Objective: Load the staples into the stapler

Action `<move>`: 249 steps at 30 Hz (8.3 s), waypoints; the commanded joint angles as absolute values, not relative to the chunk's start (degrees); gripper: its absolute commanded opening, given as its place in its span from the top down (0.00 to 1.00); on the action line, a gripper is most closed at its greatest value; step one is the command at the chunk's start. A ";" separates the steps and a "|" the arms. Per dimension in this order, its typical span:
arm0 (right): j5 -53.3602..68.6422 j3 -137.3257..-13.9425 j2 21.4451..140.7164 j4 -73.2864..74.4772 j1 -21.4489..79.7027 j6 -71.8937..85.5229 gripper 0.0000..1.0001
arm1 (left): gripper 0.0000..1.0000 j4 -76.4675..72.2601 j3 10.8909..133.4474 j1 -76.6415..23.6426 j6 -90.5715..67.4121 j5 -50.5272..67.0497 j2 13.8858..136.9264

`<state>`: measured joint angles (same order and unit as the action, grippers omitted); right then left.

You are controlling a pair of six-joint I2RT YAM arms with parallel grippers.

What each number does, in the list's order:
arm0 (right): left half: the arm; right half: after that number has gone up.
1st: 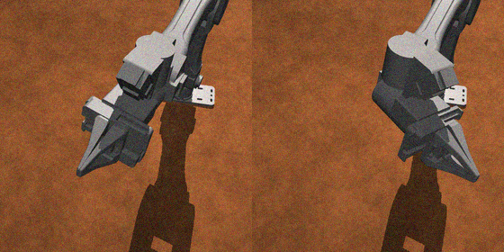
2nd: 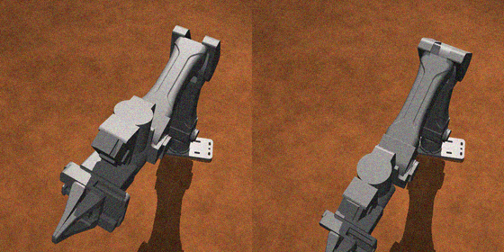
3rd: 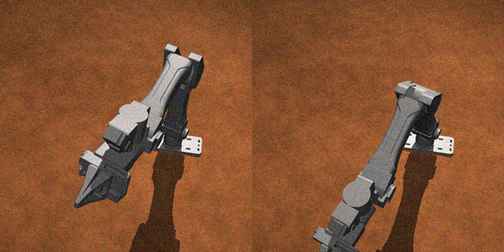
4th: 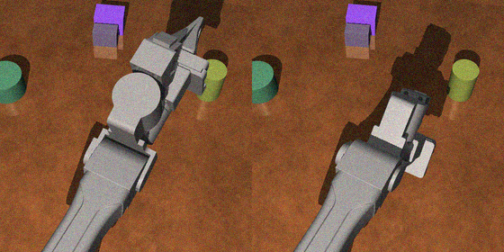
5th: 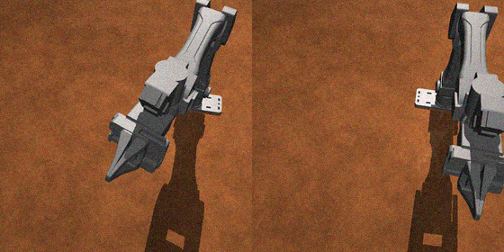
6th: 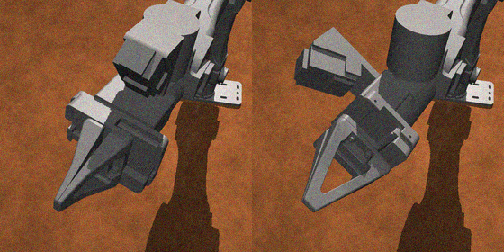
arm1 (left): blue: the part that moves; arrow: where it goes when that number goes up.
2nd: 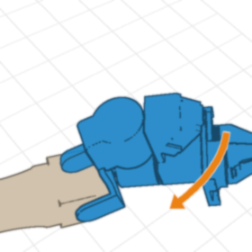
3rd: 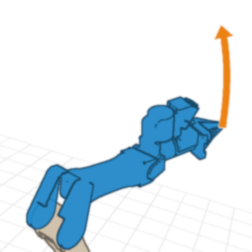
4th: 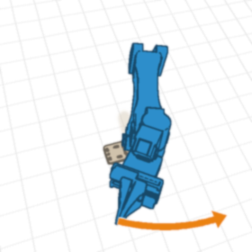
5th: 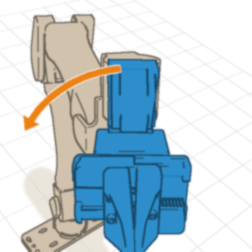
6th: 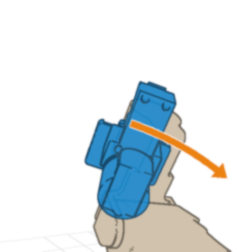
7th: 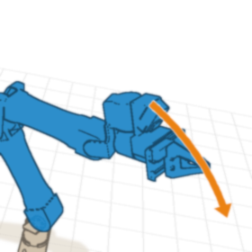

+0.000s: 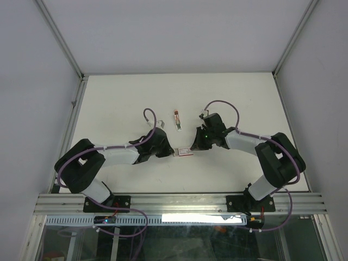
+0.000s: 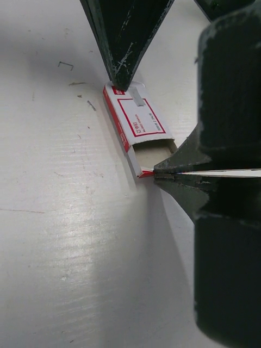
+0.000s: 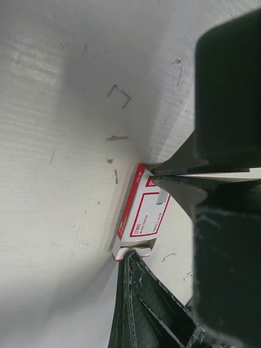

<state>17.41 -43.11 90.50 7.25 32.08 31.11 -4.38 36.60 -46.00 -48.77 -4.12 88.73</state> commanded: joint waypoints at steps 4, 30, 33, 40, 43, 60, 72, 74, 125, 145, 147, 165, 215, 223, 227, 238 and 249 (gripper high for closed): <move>12.19 -44.04 86.61 9.62 31.37 28.72 1.00 | 1.00 -3.70 35.68 -43.88 -47.32 -6.19 84.79; 4.22 -38.17 72.61 16.33 13.51 28.40 0.78 | 1.00 14.13 48.27 -33.18 -17.04 7.23 88.38; 3.69 -38.15 71.25 16.52 12.80 27.93 0.55 | 0.93 14.89 51.50 -33.24 -15.61 7.50 91.78; 7.31 -39.93 67.61 14.75 13.76 22.32 0.38 | 0.35 14.19 53.28 -33.24 -16.74 2.02 90.13; 6.07 -43.20 68.88 14.87 18.96 19.01 0.41 | 0.16 14.03 52.76 -33.22 -18.66 -2.55 84.57; -10.39 -69.08 96.99 25.58 51.40 21.11 0.61 | 0.01 18.94 54.17 -7.99 -21.19 -1.59 60.21; -14.87 -79.91 108.64 30.60 55.72 20.61 0.67 | 0.01 19.34 52.07 -7.20 -18.19 -2.70 55.27; -14.84 -81.01 109.93 30.90 55.72 19.95 0.67 | 0.01 19.35 52.02 -7.20 -18.03 -2.80 55.11; -19.18 -88.48 118.50 34.44 57.22 19.18 0.75 | 0.01 19.37 51.62 -7.14 -18.33 -2.34 54.93; -21.89 -89.75 105.57 40.29 53.77 20.30 0.88 | 0.01 19.26 51.17 -7.15 -18.89 -3.35 53.53; -22.33 -87.71 103.49 39.86 51.55 20.17 0.88 | 0.01 19.25 51.17 -7.16 -18.97 -3.14 53.61; -25.77 -70.48 98.82 20.29 33.43 21.27 0.89 | 0.01 19.16 51.01 -7.05 -19.22 -2.82 54.12; -24.26 -65.11 103.27 12.82 30.24 20.48 0.90 | 0.01 18.98 51.03 -7.06 -19.36 -2.37 55.02; -24.54 -65.00 103.43 13.18 30.23 20.52 0.90 | 0.01 18.98 51.05 -7.10 -19.42 -2.37 55.02; -24.52 -64.78 103.45 13.34 30.22 20.76 0.89 | 0.01 18.99 51.02 -7.01 -19.42 -2.28 54.95; -24.87 -64.78 102.83 13.54 30.21 20.75 0.73 | 0.01 18.98 50.98 -6.99 -19.42 -2.33 54.80; -24.43 -65.50 99.67 15.11 30.26 20.11 0.71 | 0.01 19.01 50.98 -6.87 -19.33 -2.68 54.67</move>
<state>-23.59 -64.69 103.66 15.73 30.50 19.99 21.12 50.78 -7.75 -19.46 -2.52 55.24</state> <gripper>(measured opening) 0.290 0.987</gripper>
